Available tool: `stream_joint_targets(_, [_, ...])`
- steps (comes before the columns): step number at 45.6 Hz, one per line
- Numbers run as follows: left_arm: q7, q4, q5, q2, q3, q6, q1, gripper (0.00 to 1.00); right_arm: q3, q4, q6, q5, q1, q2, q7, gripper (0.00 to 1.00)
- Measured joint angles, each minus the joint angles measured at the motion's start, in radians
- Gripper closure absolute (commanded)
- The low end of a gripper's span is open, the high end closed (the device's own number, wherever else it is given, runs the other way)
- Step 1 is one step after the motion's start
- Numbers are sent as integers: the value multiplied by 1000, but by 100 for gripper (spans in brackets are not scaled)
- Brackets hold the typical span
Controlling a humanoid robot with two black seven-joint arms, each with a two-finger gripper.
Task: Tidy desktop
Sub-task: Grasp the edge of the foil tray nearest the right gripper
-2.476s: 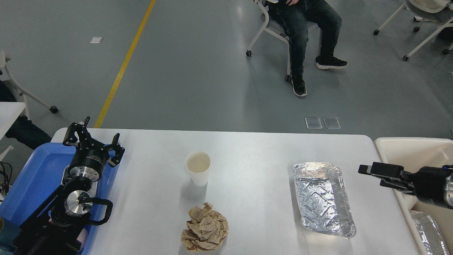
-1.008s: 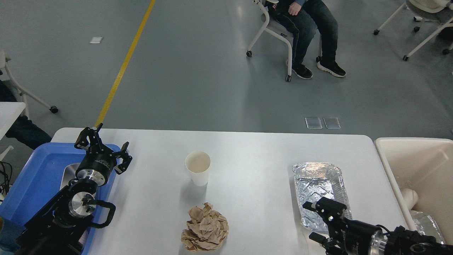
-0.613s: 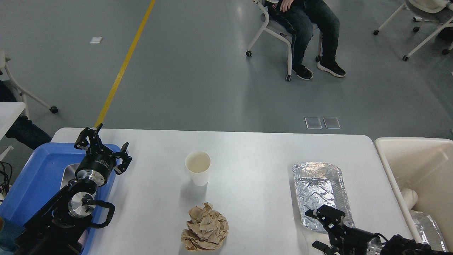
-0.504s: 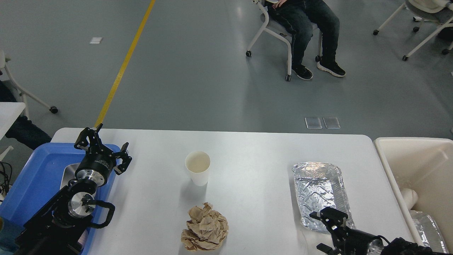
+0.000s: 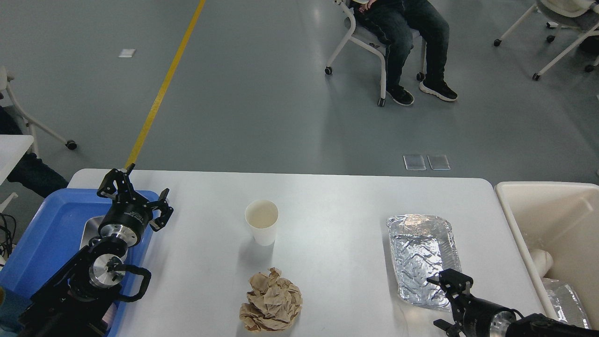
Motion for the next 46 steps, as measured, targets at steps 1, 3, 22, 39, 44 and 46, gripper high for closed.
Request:
stream_joint_targets(1, [0,0,0,0,0,0,0,3,0,-1,-1,1,0,0,-1,1])
stream_joint_targets(3, [0,0,0,0,0,0,0,3,0,-3,-4,1,0,1,-3,4])
stream_joint_targets(22, [0,1,0,0,0,0,5,3,-4,-19,-26,1,5,49,-8,25])
stream_joint_targets(39, [0,1,0,0,0,-3,11,3,-18,-34,-77,9,17,57,-26,49])
stream_joint_targets(44, [0,1,0,1,0,-3,12,3,-22,-41,-81,9,17,64,-26,67])
stream_joint_targets(46, [0,1,0,1,0,-3,12,3,-24,-45,-82,9,17,69,-26,78])
